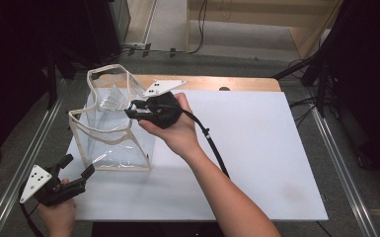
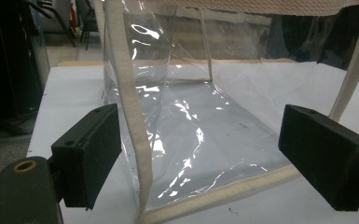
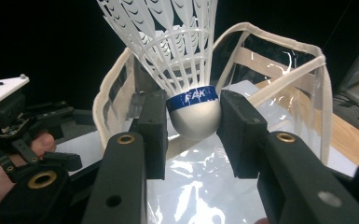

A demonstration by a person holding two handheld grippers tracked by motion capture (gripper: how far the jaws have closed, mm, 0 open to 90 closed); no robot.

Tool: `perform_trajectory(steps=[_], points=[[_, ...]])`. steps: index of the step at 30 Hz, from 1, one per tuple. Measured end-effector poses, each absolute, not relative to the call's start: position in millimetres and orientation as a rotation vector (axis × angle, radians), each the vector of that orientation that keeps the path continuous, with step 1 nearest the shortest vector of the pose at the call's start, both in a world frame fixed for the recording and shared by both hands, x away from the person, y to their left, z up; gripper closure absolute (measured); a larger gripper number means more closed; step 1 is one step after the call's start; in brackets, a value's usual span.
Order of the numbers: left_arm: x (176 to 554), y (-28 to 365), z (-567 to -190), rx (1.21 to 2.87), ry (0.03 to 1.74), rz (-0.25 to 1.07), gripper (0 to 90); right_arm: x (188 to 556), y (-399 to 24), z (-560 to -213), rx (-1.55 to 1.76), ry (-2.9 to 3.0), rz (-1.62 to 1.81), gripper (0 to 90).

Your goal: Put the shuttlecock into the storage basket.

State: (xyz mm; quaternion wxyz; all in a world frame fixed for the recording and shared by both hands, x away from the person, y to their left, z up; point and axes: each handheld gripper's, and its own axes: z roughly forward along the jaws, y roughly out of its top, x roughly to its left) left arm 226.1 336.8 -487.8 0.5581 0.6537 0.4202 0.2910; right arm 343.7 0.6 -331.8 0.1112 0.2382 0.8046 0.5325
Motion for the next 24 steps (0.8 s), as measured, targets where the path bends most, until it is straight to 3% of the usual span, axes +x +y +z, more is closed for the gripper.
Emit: perform_trajectory(steps=[14,24], points=[[226.1,336.9,-487.8,1.542,0.992,0.686,13.7,339.3,9.4,-334.3,0.674,2.392,1.577,60.7],[226.1,336.8,-487.7,1.543,0.992,0.686,13.8,336.5,-4.4,-331.0,0.725,2.340,1.645,35.7]])
